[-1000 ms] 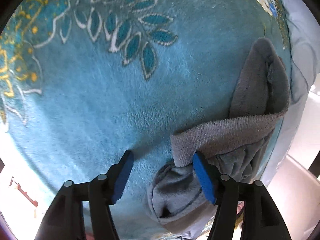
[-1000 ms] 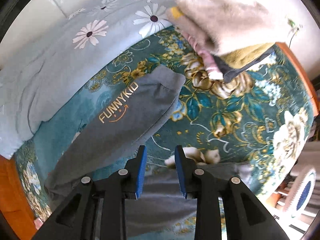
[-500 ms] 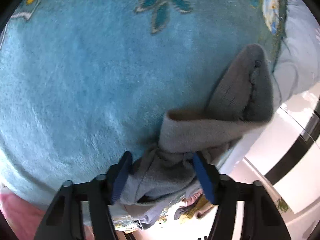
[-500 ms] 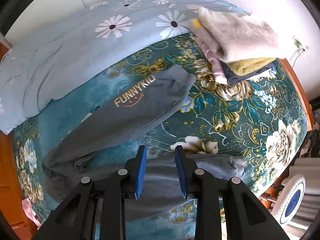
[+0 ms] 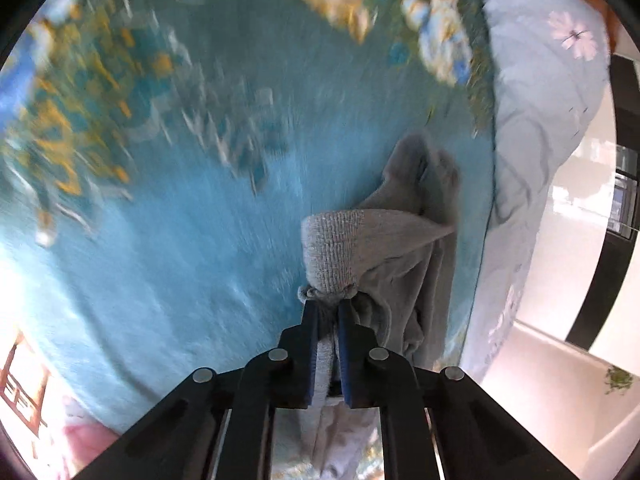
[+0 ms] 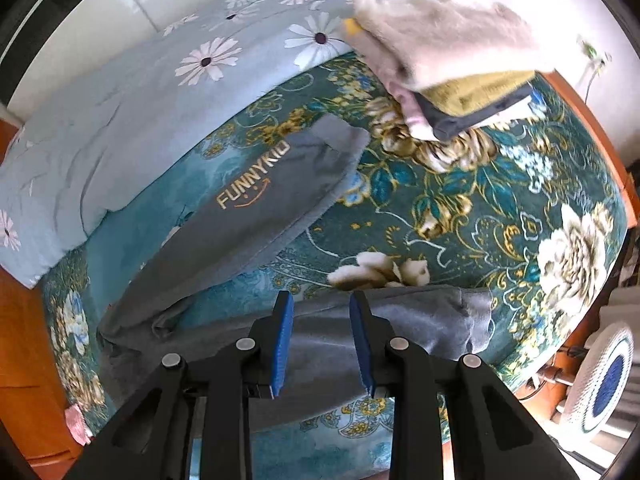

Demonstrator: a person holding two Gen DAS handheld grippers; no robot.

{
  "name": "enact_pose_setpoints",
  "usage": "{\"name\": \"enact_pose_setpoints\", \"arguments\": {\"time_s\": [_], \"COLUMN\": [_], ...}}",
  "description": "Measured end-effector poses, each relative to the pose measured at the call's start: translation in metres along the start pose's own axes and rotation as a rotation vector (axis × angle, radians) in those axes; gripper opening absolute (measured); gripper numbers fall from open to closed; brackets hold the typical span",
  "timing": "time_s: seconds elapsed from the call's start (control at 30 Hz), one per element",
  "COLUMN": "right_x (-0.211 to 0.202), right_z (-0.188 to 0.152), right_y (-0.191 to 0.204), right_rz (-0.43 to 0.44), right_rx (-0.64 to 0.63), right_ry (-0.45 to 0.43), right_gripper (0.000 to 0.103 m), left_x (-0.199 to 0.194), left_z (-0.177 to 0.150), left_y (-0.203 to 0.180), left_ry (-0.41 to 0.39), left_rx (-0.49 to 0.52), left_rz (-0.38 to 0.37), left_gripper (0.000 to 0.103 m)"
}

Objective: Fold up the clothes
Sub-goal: 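Grasp the sleeve cuff with the right gripper while the left gripper holds the hem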

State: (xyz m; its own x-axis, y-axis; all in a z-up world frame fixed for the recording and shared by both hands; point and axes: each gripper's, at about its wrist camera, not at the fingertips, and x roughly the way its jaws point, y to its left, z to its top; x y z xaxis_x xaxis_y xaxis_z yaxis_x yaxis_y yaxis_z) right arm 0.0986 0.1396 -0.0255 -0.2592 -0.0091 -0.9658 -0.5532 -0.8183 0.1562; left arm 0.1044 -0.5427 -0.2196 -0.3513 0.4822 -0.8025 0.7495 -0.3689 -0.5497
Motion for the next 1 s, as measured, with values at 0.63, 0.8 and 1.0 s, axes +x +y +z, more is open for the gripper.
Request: {"name": "enact_pose_setpoints", "arguments": {"time_s": [0.63,0.8,1.0], "right_x": [0.093,0.136,0.163], "right_z": [-0.111,-0.125,-0.118], "right_y": [-0.263,-0.271,-0.255], "right_rz": [0.159,0.275,0.31], "right_rx": [0.766,0.823,0.816], "right_ry": [0.134,0.211,0.273], "right_gripper": [0.03,0.03,0.016], "left_x": [-0.042,-0.046,-0.051], "left_z": [0.025,0.007,-0.01], "left_y": [-0.091,-0.11,-0.126], "left_ry": [-0.122,-0.141,-0.175], "left_rx": [0.061,0.087,0.097], "left_rz": [0.251,0.289,0.298], "left_gripper": [0.01,0.01,0.01]}}
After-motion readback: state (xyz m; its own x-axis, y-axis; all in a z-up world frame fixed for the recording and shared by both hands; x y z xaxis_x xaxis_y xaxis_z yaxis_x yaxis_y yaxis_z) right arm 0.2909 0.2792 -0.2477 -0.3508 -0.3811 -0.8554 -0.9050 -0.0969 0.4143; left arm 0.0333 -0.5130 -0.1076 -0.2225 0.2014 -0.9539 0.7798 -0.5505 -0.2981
